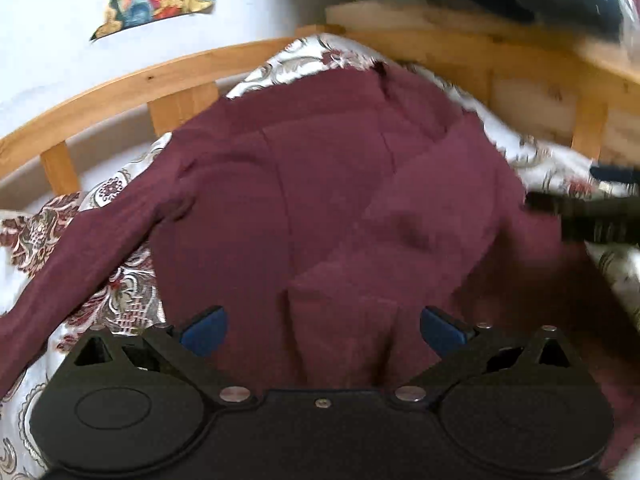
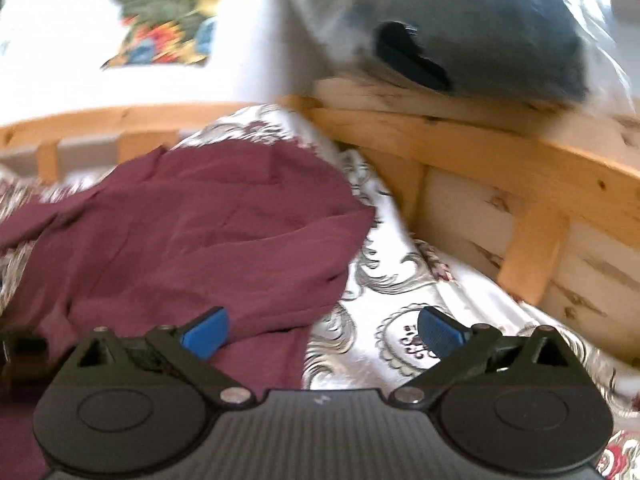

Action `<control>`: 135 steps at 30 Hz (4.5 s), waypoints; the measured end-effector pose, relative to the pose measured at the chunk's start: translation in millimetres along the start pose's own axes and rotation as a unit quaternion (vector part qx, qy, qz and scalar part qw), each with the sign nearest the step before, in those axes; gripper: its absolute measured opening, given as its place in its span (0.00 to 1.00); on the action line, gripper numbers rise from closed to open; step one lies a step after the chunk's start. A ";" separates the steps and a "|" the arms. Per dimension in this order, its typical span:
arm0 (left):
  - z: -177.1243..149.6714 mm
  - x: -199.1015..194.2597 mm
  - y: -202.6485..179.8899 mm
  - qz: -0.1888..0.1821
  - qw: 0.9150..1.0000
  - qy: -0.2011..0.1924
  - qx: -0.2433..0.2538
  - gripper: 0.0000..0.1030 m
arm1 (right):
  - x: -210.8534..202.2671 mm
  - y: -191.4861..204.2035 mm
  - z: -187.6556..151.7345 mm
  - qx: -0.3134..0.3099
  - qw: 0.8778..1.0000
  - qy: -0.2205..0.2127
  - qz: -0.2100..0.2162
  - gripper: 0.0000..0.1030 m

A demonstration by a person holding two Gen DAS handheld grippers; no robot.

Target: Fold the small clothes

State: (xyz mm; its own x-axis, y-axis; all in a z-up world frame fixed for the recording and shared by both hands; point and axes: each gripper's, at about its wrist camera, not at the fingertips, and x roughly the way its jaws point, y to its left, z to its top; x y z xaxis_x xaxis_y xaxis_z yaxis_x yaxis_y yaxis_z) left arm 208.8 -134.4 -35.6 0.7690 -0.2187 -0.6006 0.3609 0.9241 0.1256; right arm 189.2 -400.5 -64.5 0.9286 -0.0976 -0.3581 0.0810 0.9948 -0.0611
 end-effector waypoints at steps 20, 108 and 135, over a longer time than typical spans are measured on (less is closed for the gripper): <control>-10.0 -16.5 56.4 0.067 0.987 0.005 -0.147 0.99 | 2.0 38.0 -9.4 -0.107 0.993 0.003 -0.058 1.00; -17.1 16.6 55.7 0.068 0.978 0.111 -0.164 0.99 | 43.8 3.7 -10.6 -0.098 0.984 0.047 -0.142 0.45; -43.3 -58.7 127.0 0.176 0.937 0.045 -0.298 0.99 | 28.4 68.6 0.0 -0.159 0.982 -0.056 -0.083 1.00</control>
State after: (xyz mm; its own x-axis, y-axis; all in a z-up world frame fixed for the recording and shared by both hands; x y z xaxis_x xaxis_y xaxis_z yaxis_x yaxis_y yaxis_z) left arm 186.7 9.4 -18.6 0.7283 0.1351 -0.6718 -0.2860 0.9508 -0.1188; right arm 221.0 -335.1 -78.9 0.9476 -0.2367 -0.2147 0.1346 0.9049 -0.4038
